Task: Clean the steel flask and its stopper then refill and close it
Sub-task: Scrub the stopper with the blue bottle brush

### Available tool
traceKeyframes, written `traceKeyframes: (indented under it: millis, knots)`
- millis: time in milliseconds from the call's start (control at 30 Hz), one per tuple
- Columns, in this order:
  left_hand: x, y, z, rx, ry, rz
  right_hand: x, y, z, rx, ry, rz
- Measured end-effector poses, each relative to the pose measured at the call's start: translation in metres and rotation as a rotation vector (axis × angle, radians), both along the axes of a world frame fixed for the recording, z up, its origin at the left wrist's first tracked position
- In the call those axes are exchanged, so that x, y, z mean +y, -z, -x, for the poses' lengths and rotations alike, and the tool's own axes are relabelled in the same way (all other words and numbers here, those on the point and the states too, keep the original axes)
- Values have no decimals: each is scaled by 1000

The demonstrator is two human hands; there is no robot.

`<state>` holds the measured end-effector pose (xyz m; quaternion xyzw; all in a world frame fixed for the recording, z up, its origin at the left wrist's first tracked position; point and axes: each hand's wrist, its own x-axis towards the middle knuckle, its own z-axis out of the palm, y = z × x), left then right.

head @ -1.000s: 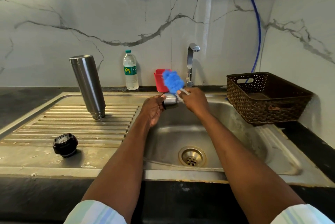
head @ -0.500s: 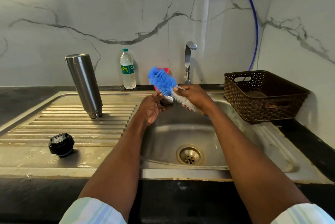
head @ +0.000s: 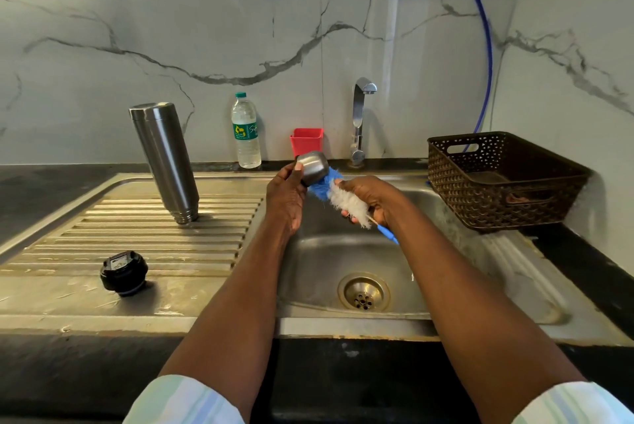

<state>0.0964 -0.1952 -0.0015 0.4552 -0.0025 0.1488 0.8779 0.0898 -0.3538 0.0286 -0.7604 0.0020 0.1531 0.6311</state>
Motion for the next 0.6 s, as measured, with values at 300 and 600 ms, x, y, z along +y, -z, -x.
traceKeyframes:
  millis: [300,600]
  knots:
    - [-5,16,-8,54,-254,-470,15,7,-9,85,-33,-415]
    - [-5,11,0,56,-114,-342,9,13,-15,131,-38,-489]
